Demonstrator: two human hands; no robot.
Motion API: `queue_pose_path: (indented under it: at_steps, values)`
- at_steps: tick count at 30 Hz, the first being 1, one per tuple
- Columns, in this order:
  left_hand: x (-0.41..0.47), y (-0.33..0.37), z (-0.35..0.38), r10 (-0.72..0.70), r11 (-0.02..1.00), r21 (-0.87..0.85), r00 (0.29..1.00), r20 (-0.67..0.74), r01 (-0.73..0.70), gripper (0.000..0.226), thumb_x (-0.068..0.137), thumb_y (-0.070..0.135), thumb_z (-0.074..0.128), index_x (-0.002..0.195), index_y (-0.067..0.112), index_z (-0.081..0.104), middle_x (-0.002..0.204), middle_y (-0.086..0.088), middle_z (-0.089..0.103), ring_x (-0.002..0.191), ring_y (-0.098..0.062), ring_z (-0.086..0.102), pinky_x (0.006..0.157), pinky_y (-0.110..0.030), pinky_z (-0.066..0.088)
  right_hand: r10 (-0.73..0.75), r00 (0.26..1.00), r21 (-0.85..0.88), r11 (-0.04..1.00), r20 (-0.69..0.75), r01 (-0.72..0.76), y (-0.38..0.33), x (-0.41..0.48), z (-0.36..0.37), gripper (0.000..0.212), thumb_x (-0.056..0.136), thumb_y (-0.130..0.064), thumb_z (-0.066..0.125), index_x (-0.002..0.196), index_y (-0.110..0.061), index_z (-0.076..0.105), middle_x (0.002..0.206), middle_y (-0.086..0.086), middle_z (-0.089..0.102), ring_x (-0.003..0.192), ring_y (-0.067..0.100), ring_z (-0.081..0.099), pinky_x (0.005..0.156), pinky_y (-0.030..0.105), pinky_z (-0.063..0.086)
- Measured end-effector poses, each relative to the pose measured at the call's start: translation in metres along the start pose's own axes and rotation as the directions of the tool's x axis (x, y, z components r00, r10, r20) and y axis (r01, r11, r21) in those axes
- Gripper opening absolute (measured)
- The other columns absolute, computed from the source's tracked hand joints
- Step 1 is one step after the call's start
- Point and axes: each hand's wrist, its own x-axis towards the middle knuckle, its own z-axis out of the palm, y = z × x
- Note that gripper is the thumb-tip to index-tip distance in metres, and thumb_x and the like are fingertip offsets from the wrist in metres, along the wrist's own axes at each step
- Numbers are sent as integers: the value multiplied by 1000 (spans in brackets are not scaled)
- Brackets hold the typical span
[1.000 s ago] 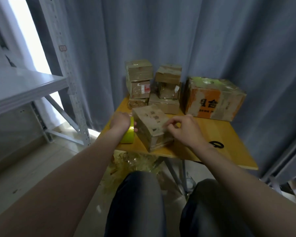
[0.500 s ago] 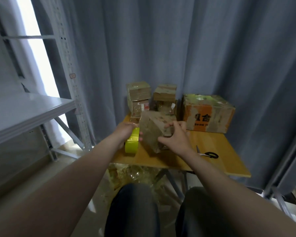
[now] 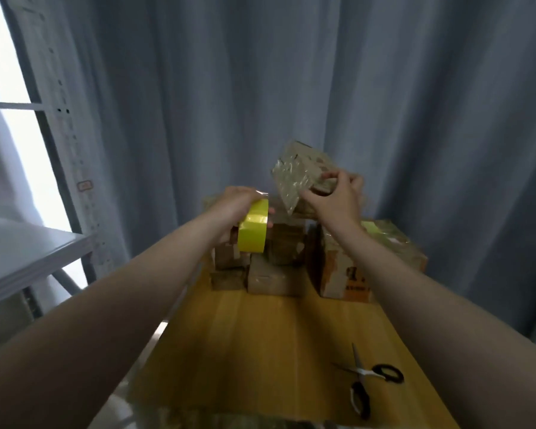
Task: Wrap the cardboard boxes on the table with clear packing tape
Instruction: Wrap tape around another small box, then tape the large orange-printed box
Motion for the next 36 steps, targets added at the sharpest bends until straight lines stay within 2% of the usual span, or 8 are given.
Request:
queue_pose_path:
  at_steps: [3, 7, 11, 16, 21, 28, 32, 36]
  values:
    - [24, 7, -11, 1, 999, 40, 1000, 6, -2, 12, 101, 17, 62, 111, 10, 63, 86, -16, 77, 71, -33, 71, 90, -58, 56, -14, 999, -58, 998, 34, 16, -3, 40, 35, 53, 76, -53, 80, 115, -32, 50, 134, 0, 31, 129, 29, 31, 92, 37, 42]
    - [44, 3, -18, -4, 998, 58, 1000, 6, 4, 15, 101, 17, 63, 113, 8, 65, 86, -16, 77, 72, -32, 71, 91, -55, 57, -38, 995, -210, 976, 95, 57, 8, 64, 77, 58, 72, -62, 72, 117, -33, 49, 134, 2, 33, 125, 35, 33, 98, 50, 49]
    - [51, -3, -13, -19, 999, 47, 1000, -11, 19, 16, 103, 14, 59, 114, 5, 66, 78, -14, 75, 58, -25, 66, 66, -38, 60, -33, 969, -282, 954, 244, 103, 29, 59, 97, 63, 72, -69, 74, 119, -33, 50, 140, 2, 28, 131, 35, 31, 104, 53, 44]
    - [49, 1, 13, -35, 999, 30, 999, -23, 35, 25, 108, 16, 49, 103, 11, 73, 66, -6, 71, 41, -15, 55, 44, -21, 52, -142, 985, -100, 983, 101, 152, 44, 53, 75, 44, 93, -52, 66, 130, -29, 57, 151, 5, 27, 142, 29, 25, 117, 42, 30]
    - [45, -11, 55, -21, 998, 59, 1000, 16, 20, 25, 106, 20, 53, 108, 6, 74, 61, -6, 71, 50, -15, 67, 50, -21, 54, 34, 993, 41, 999, -116, -29, 90, 42, 21, 31, 97, -33, 66, 125, -23, 56, 138, 1, 34, 138, 25, 31, 110, 28, 27]
    - [44, -41, 138, -140, 989, -38, 986, 96, 144, 27, 108, 21, 51, 104, 5, 72, 58, -6, 70, 44, -16, 62, 49, -23, 56, 312, 914, -265, 887, -258, -377, 186, 4, -77, 45, 96, -47, 61, 130, -21, 53, 143, 14, 40, 131, 40, 35, 111, 45, 32]
    - [55, -53, 166, -165, 978, -116, 983, 79, 174, 29, 108, 21, 50, 94, 6, 71, 58, -9, 69, 45, -20, 62, 57, -29, 58, 519, 828, -248, 791, -212, -560, 222, -1, -109, 58, 92, -65, 57, 132, -23, 53, 146, 15, 34, 134, 43, 31, 116, 52, 29]
    - [69, -67, 178, -110, 980, -164, 994, 3, 109, 29, 108, 19, 48, 101, 9, 75, 58, -8, 69, 43, -19, 60, 51, -27, 57, 694, 714, -13, 717, -94, -697, 248, 7, -120, 77, 88, -80, 51, 143, -27, 54, 160, 13, 25, 147, 43, 21, 120, 54, 25]
